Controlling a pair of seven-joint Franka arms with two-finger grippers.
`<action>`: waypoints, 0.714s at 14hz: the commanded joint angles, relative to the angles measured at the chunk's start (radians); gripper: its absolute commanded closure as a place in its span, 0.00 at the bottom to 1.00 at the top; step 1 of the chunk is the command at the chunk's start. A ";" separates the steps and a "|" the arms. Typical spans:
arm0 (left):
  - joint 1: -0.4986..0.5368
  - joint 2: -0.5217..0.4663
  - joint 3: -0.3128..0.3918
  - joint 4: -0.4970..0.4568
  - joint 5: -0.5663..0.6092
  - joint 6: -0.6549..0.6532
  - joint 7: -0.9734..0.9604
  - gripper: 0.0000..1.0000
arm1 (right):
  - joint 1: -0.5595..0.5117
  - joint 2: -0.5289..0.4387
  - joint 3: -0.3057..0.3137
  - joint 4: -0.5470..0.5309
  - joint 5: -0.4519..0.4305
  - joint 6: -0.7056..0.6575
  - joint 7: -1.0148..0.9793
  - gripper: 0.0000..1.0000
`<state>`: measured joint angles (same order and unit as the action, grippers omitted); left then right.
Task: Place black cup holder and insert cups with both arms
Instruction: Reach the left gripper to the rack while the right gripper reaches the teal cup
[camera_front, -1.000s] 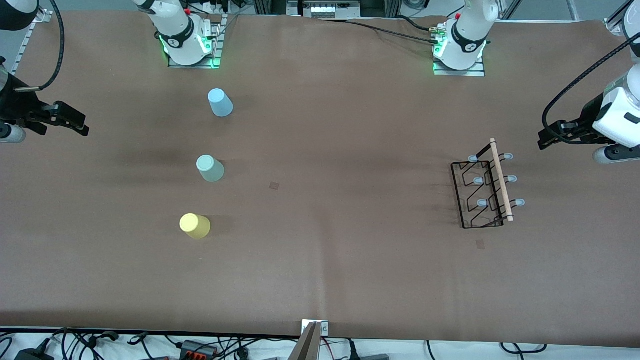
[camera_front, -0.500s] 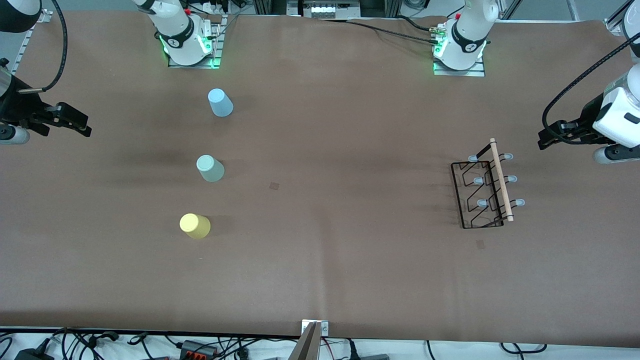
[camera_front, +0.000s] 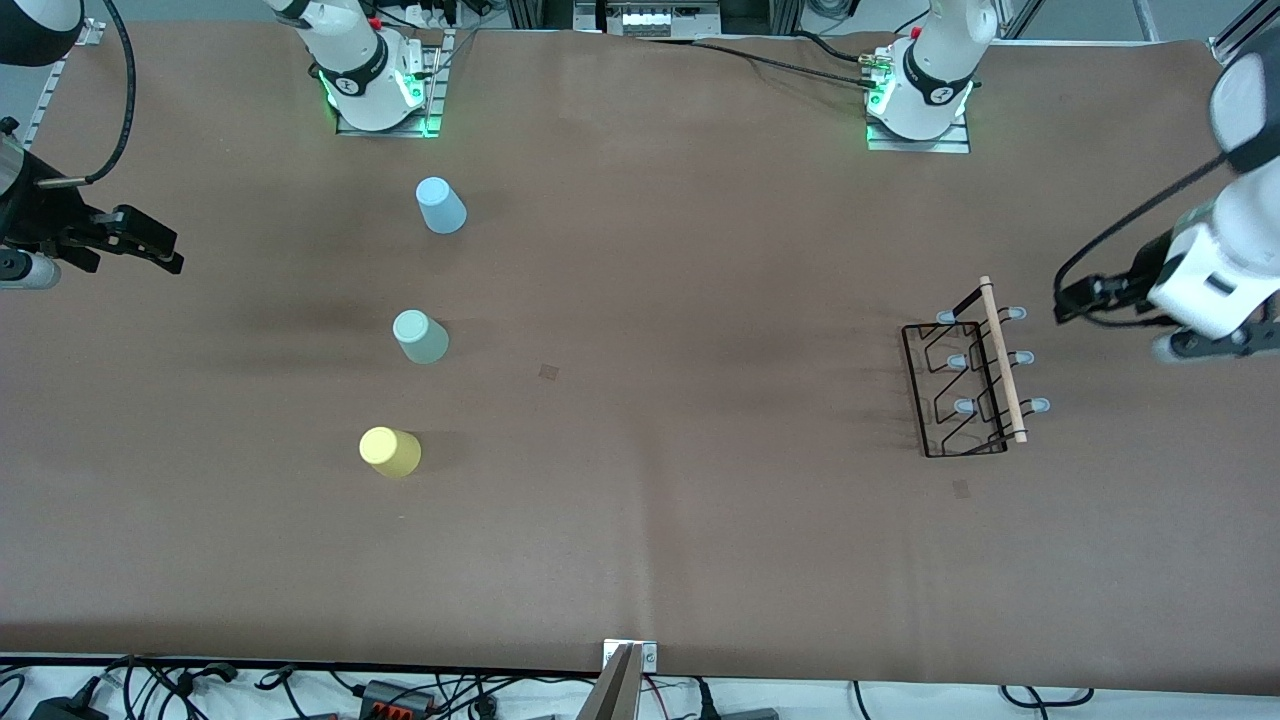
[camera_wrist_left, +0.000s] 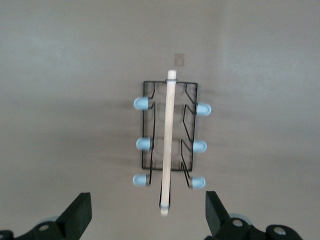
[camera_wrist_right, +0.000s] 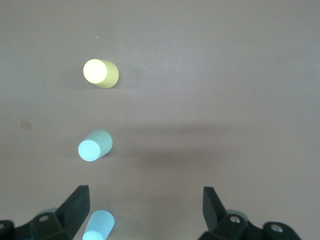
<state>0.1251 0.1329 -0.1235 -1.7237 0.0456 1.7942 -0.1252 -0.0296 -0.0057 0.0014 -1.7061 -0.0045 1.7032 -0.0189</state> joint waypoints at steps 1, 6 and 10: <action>0.008 0.019 -0.001 -0.156 -0.006 0.207 0.045 0.00 | -0.001 0.022 0.009 -0.010 0.001 0.006 0.002 0.00; 0.007 0.025 -0.001 -0.341 -0.001 0.407 0.050 0.00 | 0.049 0.101 0.008 0.013 0.008 0.003 0.004 0.00; 0.001 0.040 -0.002 -0.361 0.005 0.426 0.049 0.16 | 0.098 0.186 0.008 0.005 0.029 0.032 0.005 0.00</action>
<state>0.1257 0.1934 -0.1237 -2.0619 0.0456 2.2070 -0.0955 0.0377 0.1348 0.0105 -1.7122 0.0057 1.7192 -0.0173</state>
